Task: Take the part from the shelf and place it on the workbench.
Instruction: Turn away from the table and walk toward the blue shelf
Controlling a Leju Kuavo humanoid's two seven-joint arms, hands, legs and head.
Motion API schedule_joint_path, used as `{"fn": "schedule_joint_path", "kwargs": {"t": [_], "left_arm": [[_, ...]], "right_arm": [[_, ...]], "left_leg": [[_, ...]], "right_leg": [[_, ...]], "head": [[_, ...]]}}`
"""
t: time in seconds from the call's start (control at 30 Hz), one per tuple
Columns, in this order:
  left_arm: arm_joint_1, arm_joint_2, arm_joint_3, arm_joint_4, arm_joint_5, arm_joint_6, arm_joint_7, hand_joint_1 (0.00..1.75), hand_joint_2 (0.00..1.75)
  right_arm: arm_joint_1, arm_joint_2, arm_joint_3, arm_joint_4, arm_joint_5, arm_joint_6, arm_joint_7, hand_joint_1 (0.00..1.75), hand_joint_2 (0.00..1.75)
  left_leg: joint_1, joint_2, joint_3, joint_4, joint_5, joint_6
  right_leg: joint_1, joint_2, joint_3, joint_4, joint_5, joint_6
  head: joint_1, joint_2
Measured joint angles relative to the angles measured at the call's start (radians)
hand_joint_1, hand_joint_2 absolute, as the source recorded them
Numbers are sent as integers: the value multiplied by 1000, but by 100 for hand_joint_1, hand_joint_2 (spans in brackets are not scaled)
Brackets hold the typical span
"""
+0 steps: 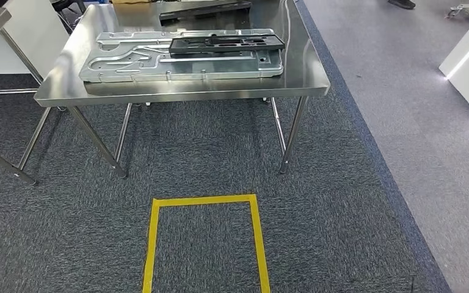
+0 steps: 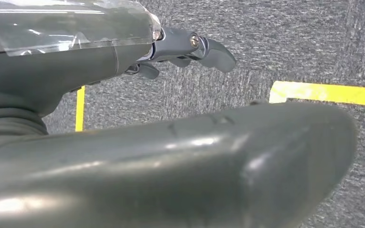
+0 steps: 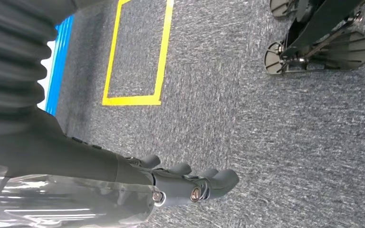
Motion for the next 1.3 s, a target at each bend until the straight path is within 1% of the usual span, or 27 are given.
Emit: {"fn": "schedule_joint_path", "kwargs": {"t": [0.03,0.07,0.1,0.17,0.2,0.23,0.27,0.3,0.37,0.4,0.53,0.57,0.6,0.7,0.9,0.97,1.03,1.1,1.13,1.17,1.27,1.3], "left_arm": [[0,0,0,0,0,2,1,0,0],[0,0,0,0,0,2,2,0,0],[1,0,0,0,-1,2,1,0,0],[1,0,0,0,-1,1,-2,0,0],[1,0,0,0,-1,0,-4,0,44],[1,0,0,0,-1,0,-5,0,87],[1,0,0,0,-1,-1,-6,0,131],[0,0,0,0,-1,-1,-7,0,175],[-1,0,0,0,-1,-2,-6,0,175],[-1,0,0,0,-1,-2,-4,0,175],[0,0,0,0,-1,-14,5,0,175],[0,0,0,0,-1,-18,6,0,175],[0,0,0,0,-1,-22,8,0,175],[5,2,-23,0,17,-32,20,0,175],[23,10,-126,-1,105,-36,50,0,175],[29,12,-162,-1,135,-38,60,0,87],[34,15,-198,-4,164,-39,70,0,0],[40,17,-235,-8,195,-43,81,0,0],[44,19,-256,-10,212,-45,87,0,0],[47,20,-277,-12,230,-46,93,0,0],[57,23,-340,-20,279,-49,109,0,0],[60,24,-361,-22,294,-50,115,0,0]], "right_arm": [[0,0,-1,0,0,0,-1,0,175],[0,0,-3,0,0,-1,-2,0,175],[-1,-1,-5,0,0,-1,-3,0,175],[-1,-2,-8,0,-2,-3,-2,0,175],[-1,-3,-8,0,-2,-4,1,0,175],[-1,-4,-8,0,-3,-8,6,0,175],[-1,-4,-9,0,-3,-12,12,0,175],[-1,-4,-9,0,-3,-16,17,0,131],[-1,-5,-10,0,-3,-20,20,0,44],[-1,-5,-10,0,-3,-20,18,0,0],[-1,-5,-12,1,-4,-14,9,0,175],[-1,-6,-12,1,-3,-15,8,0,175],[-1,-6,-12,1,-2,-16,7,0,175],[2,-10,8,1,-19,-20,6,0,175],[13,-19,96,-2,-130,-21,14,0,175],[17,-22,127,-5,-169,-20,16,0,175],[21,-24,160,-8,-206,-20,18,0,87],[25,-26,197,-12,-246,-19,21,0,0],[28,-27,218,-14,-268,-19,24,0,0],[31,-28,238,-16,-290,-19,26,0,44],[38,-31,294,-23,-352,-18,32,0,44],[41,-32,312,-25,-373,-18,33,0,0]], "left_leg": [[-3,0,5,-13,-4,5],[-5,-1,2,-17,-4,11],[-4,-1,1,-22,-2,14],[-3,-2,1,-29,3,18],[-3,-3,1,-32,4,18],[-5,-3,1,-31,5,21],[-7,-3,1,-31,5,24],[-9,-3,0,-31,6,27],[-12,-2,-1,-29,6,31],[-13,-2,-2,-28,7,32],[-15,-2,-7,-21,5,36],[-15,-2,-8,-20,5,36],[-15,-2,-9,-19,5,36],[-15,-2,-9,-19,5,36],[-14,-2,-10,-19,6,35],[-14,-2,-11,-19,6,34],[-14,-2,-11,-19,7,33],[-14,-2,-12,-19,7,33],[-14,-2,-12,-19,7,32],[-14,-2,-12,-19,7,32],[-14,-2,-13,-19,8,32],[-14,-2,-13,-19,8,32]], "right_leg": [[1,0,-2,1,1,6],[1,0,-3,-1,4,12],[2,0,-2,-2,3,13],[4,-1,-3,-6,5,-9],[5,-1,-3,-6,5,-21],[4,-1,-3,-7,9,-29],[3,0,-3,-8,10,-27],[1,0,-3,-9,12,-24],[-2,0,-3,-10,15,-18],[-3,0,-4,-11,16,-12],[-7,0,-5,-12,18,24],[-7,0,-6,-11,18,29],[-8,0,-7,-11,18,31],[-8,0,-8,-9,18,32],[-7,0,-12,-6,18,32],[-7,0,-13,-4,18,31],[-7,0,-14,-3,18,31],[-7,0,-15,-2,18,31],[-7,0,-16,-2,18,31],[-7,0,-16,-2,18,31],[-7,0,-16,-1,18,31],[-7,0,-16,-1,18,31]], "head": [[0,0],[0,0],[0,0],[0,0],[0,0],[0,0],[0,0],[0,0],[0,0],[0,0],[0,0],[0,0],[0,0],[0,0],[0,0],[0,0],[0,0],[0,0],[0,0],[0,0],[0,0],[0,0]]}}
